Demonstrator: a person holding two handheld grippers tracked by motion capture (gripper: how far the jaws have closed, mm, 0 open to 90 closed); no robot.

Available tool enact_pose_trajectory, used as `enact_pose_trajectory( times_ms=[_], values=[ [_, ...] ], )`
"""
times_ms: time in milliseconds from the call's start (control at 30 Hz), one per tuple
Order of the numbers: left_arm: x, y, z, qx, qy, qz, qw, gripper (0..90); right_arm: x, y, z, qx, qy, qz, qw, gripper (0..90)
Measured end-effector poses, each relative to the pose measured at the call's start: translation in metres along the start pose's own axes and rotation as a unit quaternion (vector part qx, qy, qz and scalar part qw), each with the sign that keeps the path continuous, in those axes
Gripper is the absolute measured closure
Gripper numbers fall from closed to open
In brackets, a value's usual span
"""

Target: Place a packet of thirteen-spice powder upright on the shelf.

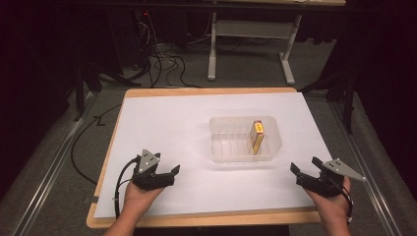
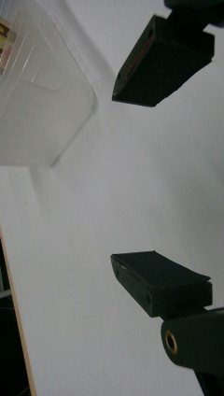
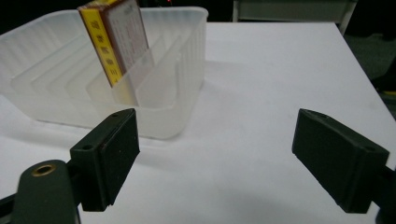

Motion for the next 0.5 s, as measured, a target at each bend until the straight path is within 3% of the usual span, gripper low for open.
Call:
enact_pose_trajectory(
  times_ms=[100, 267, 400, 500],
  values=[
    [-0.0001, 0.0013, 0.0, -0.008, 0.004, 0.0, 1.0, 19.2, 0.0012, 0.0001, -0.001, 0.002, -0.003, 0.0, 1.0, 15.0],
    [-0.001, -0.0002, -0.0043, 0.008, 0.001, -0.003, 1.0, 19.1, 0.0009, -0.0036, 0.0022, -0.009, -0.007, -0.014, 0.9998, 15.8],
    [0.0, 0.0004, -0.0045, 0.005, -0.001, 0.0, 1.0, 19.0, 0.0025, -0.0022, 0.0026, -0.002, -0.012, -0.009, 0.9999, 16.4],
    [-0.0009, 0.0008, -0.0038, 0.003, -0.004, 0.0, 1.0, 19.0, 0.002, -0.0024, 0.0022, 0.001, 0.0, -0.016, 0.9999, 18.9]
  ],
)
Point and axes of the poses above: each handheld gripper's, and its own axes: x roughly forward along the jaws, y roughly out of its underside, z roughly to its left, the point moved 1 cm from there along x, roughly forward along the jaws, and after that the axes turned 10 degrees about z, right-handed, at the moved point
